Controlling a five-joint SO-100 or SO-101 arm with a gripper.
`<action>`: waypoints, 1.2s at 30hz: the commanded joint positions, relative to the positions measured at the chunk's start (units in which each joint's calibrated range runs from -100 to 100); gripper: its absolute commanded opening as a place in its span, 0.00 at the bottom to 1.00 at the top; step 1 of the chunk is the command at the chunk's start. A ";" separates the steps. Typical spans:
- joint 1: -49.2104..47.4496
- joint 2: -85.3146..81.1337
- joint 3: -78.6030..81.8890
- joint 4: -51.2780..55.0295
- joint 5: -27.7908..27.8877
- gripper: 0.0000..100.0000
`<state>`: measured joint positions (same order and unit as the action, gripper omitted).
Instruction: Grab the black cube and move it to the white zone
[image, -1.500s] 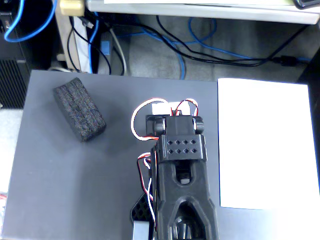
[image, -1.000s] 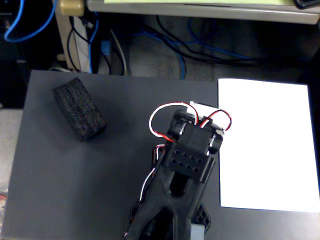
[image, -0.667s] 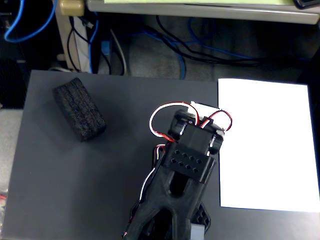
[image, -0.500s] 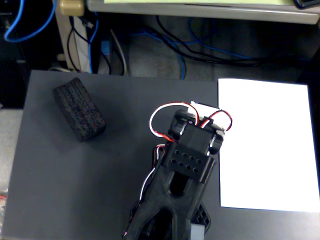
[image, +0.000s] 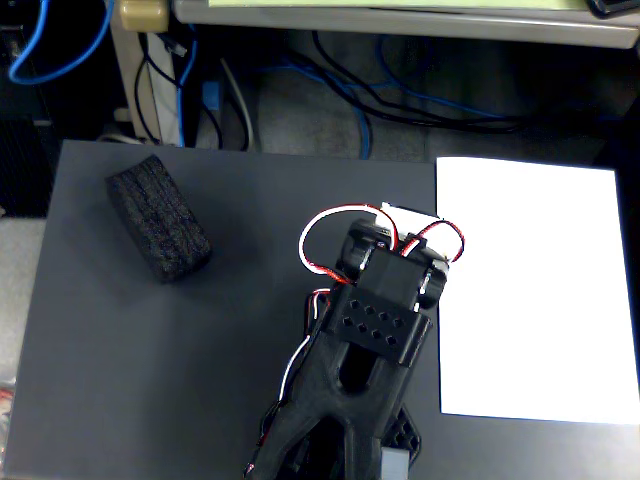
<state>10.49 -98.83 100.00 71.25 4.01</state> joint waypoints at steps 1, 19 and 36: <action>0.40 -0.66 -0.09 0.11 0.07 0.02; -0.33 -0.66 -0.09 -0.23 -0.14 0.02; -15.64 -0.66 -0.18 -10.35 -0.24 0.02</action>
<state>-0.74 -98.83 100.00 62.60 4.01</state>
